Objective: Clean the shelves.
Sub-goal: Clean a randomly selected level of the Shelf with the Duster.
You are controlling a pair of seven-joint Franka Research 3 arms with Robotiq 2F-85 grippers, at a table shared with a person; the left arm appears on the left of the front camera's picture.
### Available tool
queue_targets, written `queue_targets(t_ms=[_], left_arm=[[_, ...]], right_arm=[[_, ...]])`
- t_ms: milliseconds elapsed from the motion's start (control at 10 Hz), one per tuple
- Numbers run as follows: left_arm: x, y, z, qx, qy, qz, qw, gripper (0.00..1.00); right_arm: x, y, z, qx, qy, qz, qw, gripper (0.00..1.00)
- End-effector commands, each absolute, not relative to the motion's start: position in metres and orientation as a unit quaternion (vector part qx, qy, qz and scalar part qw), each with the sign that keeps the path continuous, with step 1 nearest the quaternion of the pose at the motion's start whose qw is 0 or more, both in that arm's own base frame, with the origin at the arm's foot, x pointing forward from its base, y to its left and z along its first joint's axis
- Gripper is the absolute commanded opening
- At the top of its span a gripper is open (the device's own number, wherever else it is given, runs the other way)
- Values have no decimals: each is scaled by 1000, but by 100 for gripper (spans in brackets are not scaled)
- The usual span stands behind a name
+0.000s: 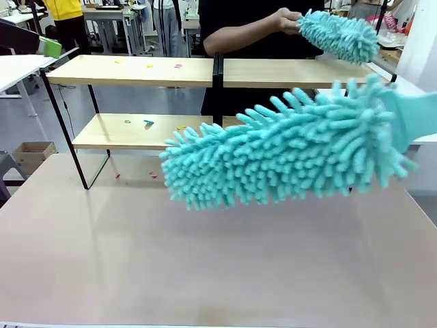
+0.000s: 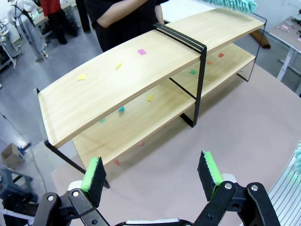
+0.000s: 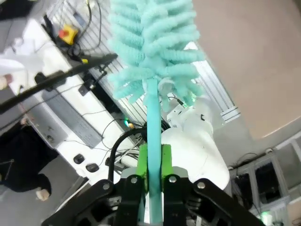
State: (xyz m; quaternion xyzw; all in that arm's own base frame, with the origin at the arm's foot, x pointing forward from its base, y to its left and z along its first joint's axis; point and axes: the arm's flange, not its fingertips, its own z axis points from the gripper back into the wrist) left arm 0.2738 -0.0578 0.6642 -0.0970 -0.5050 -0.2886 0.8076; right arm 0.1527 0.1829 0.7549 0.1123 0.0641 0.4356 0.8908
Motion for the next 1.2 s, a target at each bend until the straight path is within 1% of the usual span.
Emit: queue_targets(t_ms=[0, 100, 200, 400, 600, 700, 800, 900, 1000, 1100], left_arm=[[274, -56, 663, -101, -505, -293, 806, 100], [274, -56, 663, -101, -505, -293, 806, 100], [274, -56, 663, -101, -505, -293, 806, 100], [274, -56, 663, -101, -505, -293, 806, 100], [274, -56, 663, -101, -505, -293, 806, 100], [274, -56, 663, -101, -505, -293, 806, 100], [274, -56, 663, -101, -505, -293, 806, 100], [274, -56, 663, -101, -505, -293, 806, 100], [274, -56, 663, -101, -505, -293, 806, 100], [274, -56, 663, -101, -505, -293, 806, 100]], right_arm=[[150, 119, 735, 134, 112, 422, 890, 12], [140, 78, 720, 160, 126, 359, 911, 12], [129, 45, 704, 193, 126, 313, 921, 12], [115, 26, 689, 234, 94, 292, 922, 12], [118, 25, 682, 236, 59, 252, 937, 12], [120, 24, 682, 241, 42, 258, 935, 12], [127, 28, 684, 243, 48, 267, 931, 12], [140, 45, 695, 247, 34, 283, 926, 12], [158, 73, 716, 263, -16, 282, 923, 12], [177, 103, 742, 248, -64, 253, 933, 12]])
